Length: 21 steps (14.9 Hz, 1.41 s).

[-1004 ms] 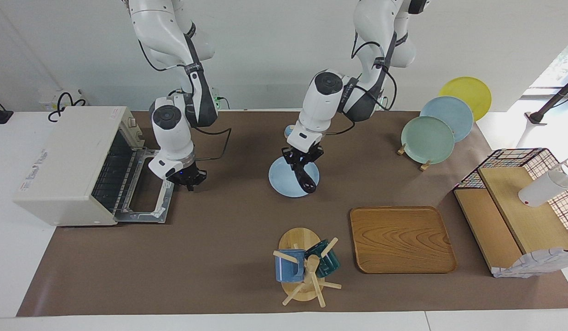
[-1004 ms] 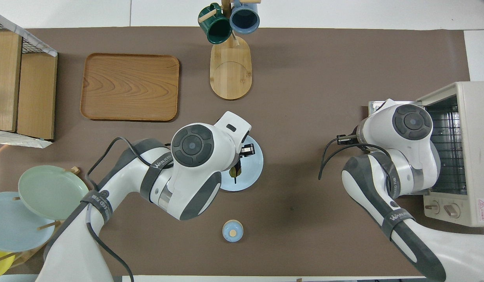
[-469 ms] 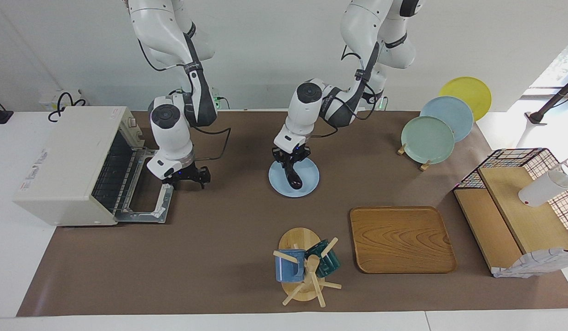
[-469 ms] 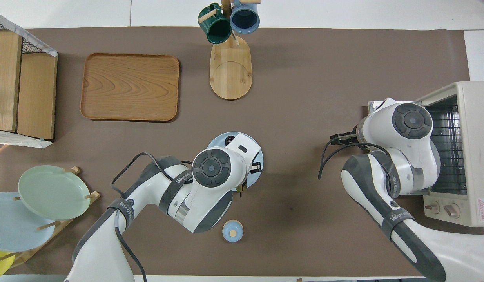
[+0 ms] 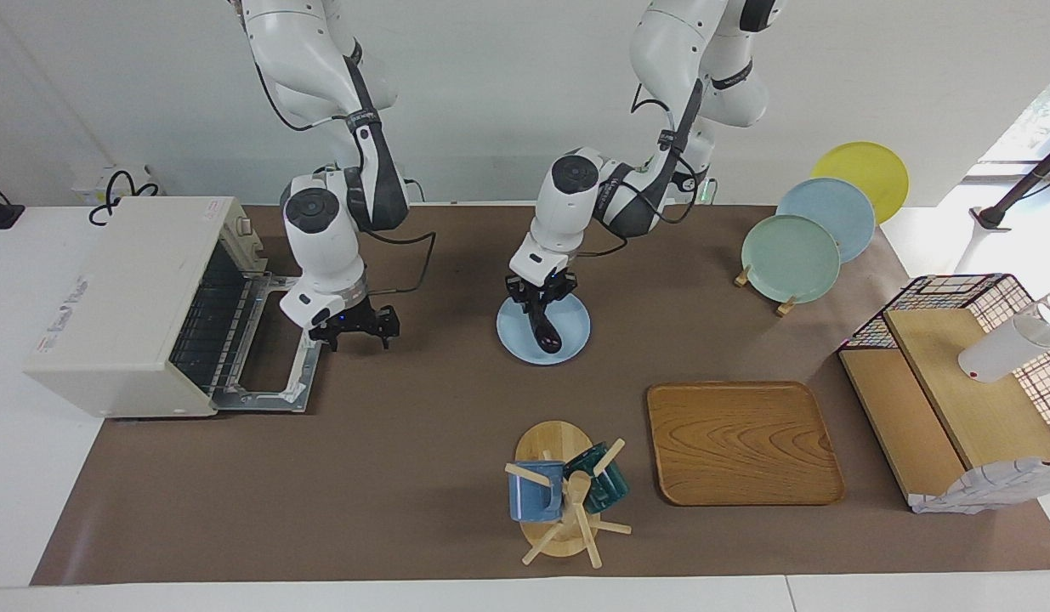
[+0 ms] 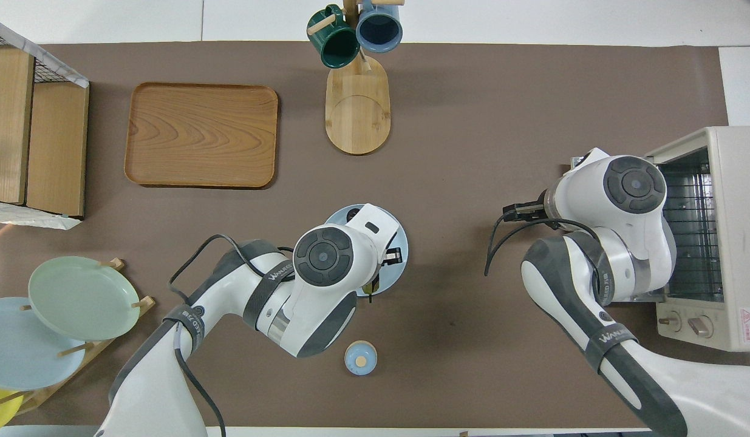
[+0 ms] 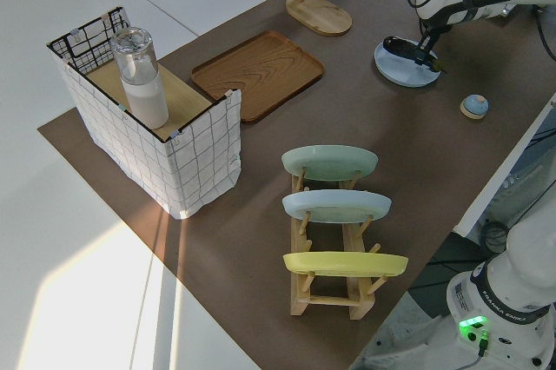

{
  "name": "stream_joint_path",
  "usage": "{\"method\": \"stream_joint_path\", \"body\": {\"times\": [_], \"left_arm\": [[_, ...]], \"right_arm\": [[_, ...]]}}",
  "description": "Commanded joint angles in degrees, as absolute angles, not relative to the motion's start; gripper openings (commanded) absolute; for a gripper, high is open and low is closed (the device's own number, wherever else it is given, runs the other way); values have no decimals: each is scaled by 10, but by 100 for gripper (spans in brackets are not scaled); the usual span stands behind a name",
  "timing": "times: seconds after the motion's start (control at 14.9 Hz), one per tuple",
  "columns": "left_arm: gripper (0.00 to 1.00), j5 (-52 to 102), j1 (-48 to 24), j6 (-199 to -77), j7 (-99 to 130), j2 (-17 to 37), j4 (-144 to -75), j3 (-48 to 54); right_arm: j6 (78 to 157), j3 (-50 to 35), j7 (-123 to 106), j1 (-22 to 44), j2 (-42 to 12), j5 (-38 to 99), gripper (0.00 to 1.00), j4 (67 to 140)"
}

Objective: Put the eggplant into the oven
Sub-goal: 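Lower the eggplant onto the blue plate and open the left gripper, then retract the left gripper while the right gripper reaches the eggplant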

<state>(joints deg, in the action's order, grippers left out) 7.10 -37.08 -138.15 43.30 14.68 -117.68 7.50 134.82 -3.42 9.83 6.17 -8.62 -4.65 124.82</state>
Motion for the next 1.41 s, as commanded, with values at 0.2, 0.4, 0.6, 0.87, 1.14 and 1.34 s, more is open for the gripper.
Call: {"method": "stream_joint_path", "body": {"times": [0.2, 0.4, 0.6, 0.87, 1.14, 1.34], "left_arm": [[100, 79, -325, -1314, 382, 139, -1141, 70], [100, 79, -279, -1253, 360, 136, -1088, 69], [100, 76, -204, -1145, 313, 130, -1014, 66], [100, 58, -112, -1091, 230, 126, -964, 63], [100, 35, -49, -1060, 119, 94, -956, 62], [100, 33, -26, -1009, 51, 43, -963, 62]], "right_arm": [[1332, -37, 69, 60, -78, 2, 100, 1247], [1325, -74, 70, 61, -77, 83, 100, 1227], [1331, -106, 118, 103, -83, 88, 100, 1201], [1320, -102, 275, 232, -130, 43, 100, 1116], [1244, -105, 436, 343, -269, -114, 100, 927], [1264, -106, 465, 362, -290, -134, 100, 918]]}}
